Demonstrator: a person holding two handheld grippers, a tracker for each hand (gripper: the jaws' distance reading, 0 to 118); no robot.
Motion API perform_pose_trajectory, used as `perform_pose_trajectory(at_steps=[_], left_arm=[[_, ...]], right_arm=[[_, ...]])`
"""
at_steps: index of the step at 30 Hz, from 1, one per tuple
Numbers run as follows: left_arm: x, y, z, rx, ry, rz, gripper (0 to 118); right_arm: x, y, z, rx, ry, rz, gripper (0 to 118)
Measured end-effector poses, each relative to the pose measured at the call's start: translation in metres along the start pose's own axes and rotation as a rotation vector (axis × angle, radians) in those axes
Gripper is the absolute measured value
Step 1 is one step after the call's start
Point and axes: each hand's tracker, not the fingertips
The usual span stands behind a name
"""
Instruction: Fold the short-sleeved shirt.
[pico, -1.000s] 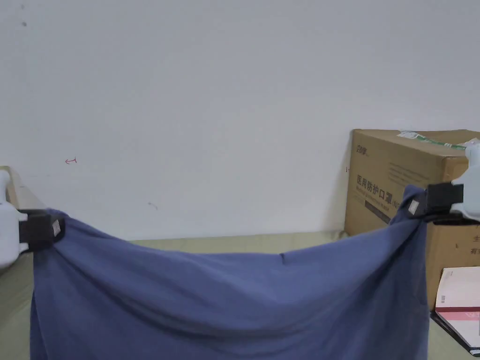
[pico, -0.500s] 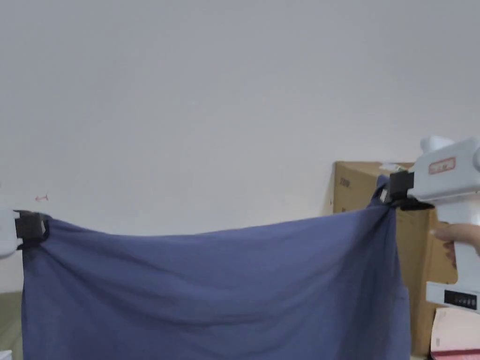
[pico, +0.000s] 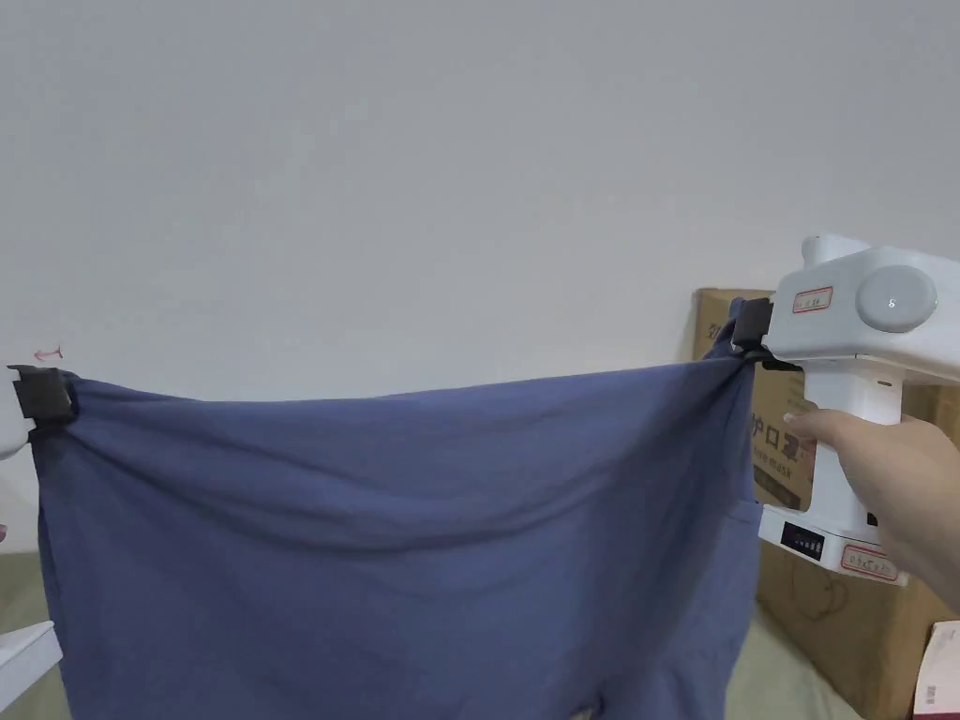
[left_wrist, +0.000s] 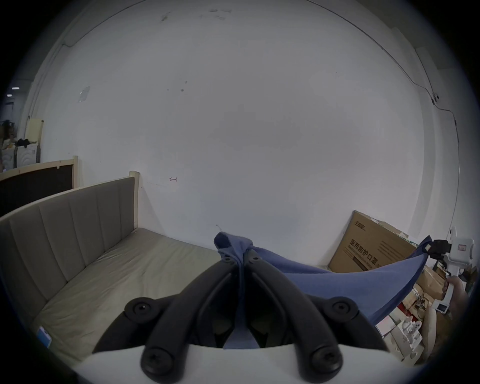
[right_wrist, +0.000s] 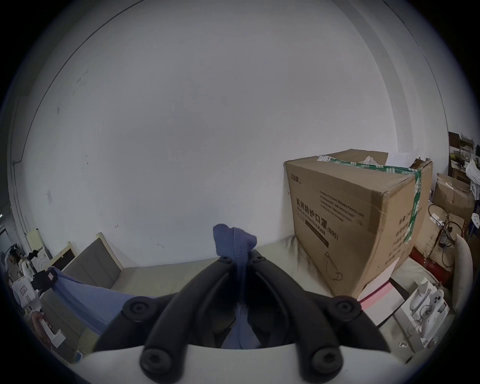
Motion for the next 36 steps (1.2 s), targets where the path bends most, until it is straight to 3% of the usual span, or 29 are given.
perform_pose_trajectory(at_steps=[5, 7, 11, 17, 19, 21, 25, 31, 36], left_arm=[[-0.012, -0.063, -0.008, -0.126, 0.031, -0.042, 1], [-0.019, -0.107, -0.006, -0.228, 0.039, -0.022, 1], [-0.041, -0.223, 0.016, -0.483, 0.071, 0.018, 1], [-0.077, -0.353, 0.085, -0.841, 0.071, -0.06, 1], [-0.083, -0.37, 0.112, -0.899, 0.048, -0.079, 1], [-0.086, -0.374, 0.138, -0.91, 0.034, -0.109, 1], [-0.089, -0.365, 0.181, -0.92, 0.001, -0.106, 1], [-0.08, -0.366, 0.222, -1.043, -0.031, -0.181, 1], [-0.075, -0.364, 0.238, -1.054, -0.042, -0.209, 1]], right_arm=[[0.015, -0.071, -0.019, -0.113, -0.025, 0.028, 4], [0.03, -0.122, -0.023, -0.185, -0.034, 0.002, 4], [0.083, -0.248, -0.021, -0.437, -0.093, -0.042, 4], [0.161, -0.394, 0.056, -0.766, -0.186, -0.11, 4], [0.177, -0.413, 0.094, -0.796, -0.16, -0.173, 4], [0.187, -0.42, 0.124, -0.822, -0.176, -0.143, 4], [0.196, -0.417, 0.177, -0.837, -0.135, -0.166, 4], [0.187, -0.415, 0.224, -0.917, -0.118, -0.005, 4], [0.182, -0.418, 0.237, -0.963, -0.116, 0.026, 4]])
